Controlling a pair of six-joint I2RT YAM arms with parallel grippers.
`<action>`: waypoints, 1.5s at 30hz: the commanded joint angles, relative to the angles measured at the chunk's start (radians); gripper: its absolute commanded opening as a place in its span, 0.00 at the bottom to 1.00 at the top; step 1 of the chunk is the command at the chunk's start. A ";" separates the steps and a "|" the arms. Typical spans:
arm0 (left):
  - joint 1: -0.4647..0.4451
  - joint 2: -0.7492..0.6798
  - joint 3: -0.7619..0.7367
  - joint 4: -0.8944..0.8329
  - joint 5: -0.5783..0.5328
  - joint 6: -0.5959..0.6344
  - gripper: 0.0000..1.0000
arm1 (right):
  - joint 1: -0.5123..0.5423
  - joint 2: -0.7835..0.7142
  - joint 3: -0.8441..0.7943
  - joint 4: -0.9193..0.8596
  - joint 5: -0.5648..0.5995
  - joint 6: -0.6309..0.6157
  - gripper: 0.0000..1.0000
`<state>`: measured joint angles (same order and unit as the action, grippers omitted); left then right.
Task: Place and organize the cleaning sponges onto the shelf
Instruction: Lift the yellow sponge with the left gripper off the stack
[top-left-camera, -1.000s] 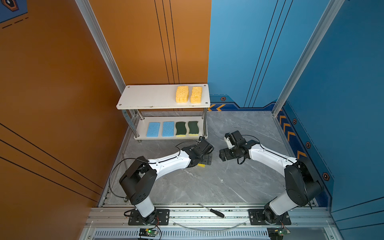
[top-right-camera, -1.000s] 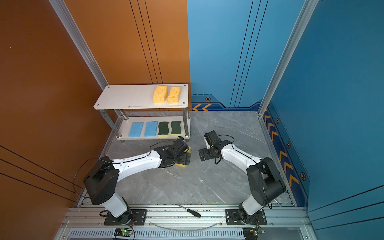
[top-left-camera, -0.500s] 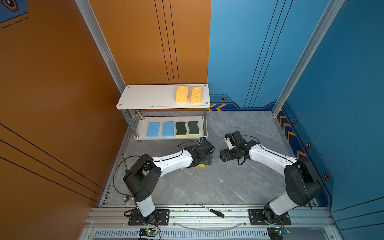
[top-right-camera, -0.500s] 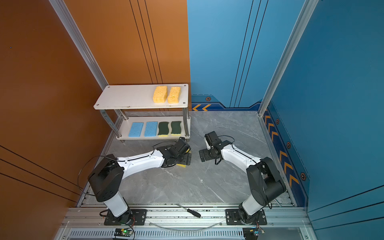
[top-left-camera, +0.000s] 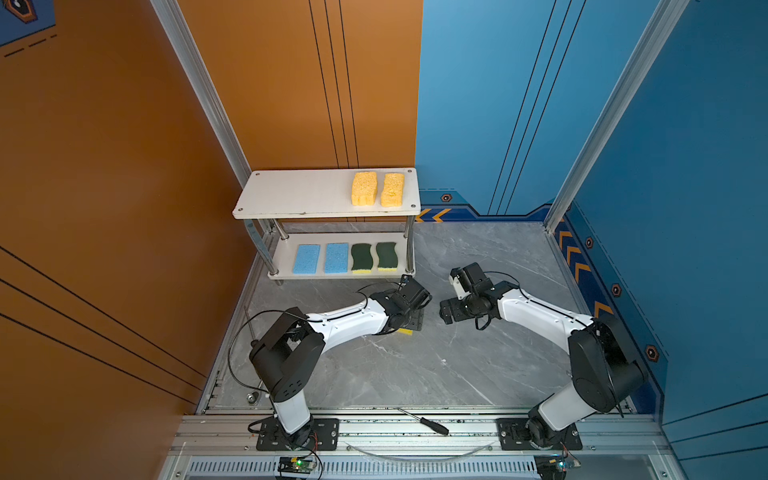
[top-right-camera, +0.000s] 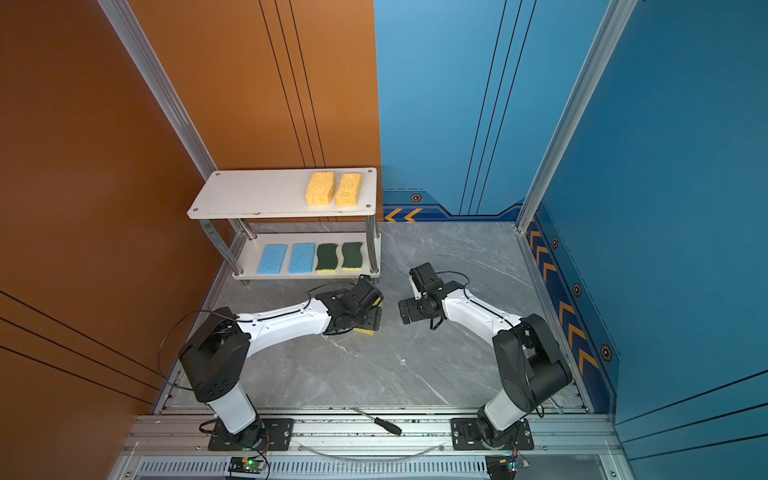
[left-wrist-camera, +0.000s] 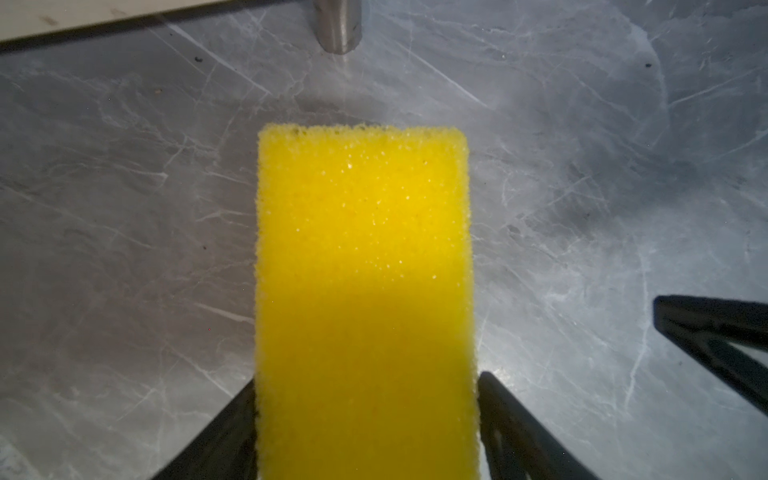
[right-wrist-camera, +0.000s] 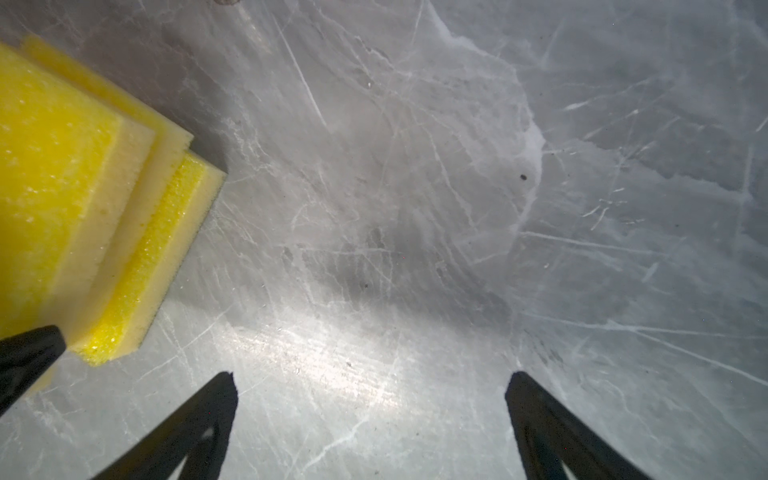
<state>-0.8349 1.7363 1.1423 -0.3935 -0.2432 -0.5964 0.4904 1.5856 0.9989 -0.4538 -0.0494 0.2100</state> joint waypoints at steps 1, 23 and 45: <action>-0.014 0.011 0.033 -0.039 -0.027 -0.006 0.77 | -0.004 -0.025 -0.010 -0.006 -0.004 0.017 1.00; -0.018 -0.024 0.035 -0.045 -0.046 0.018 0.58 | -0.008 -0.012 0.016 -0.008 -0.021 0.015 1.00; 0.025 -0.218 0.073 -0.171 0.015 0.082 0.59 | -0.019 -0.033 0.024 0.019 -0.167 0.038 1.00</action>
<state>-0.8265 1.5646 1.1816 -0.5030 -0.2443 -0.5465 0.4808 1.5856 0.9997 -0.4522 -0.1360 0.2253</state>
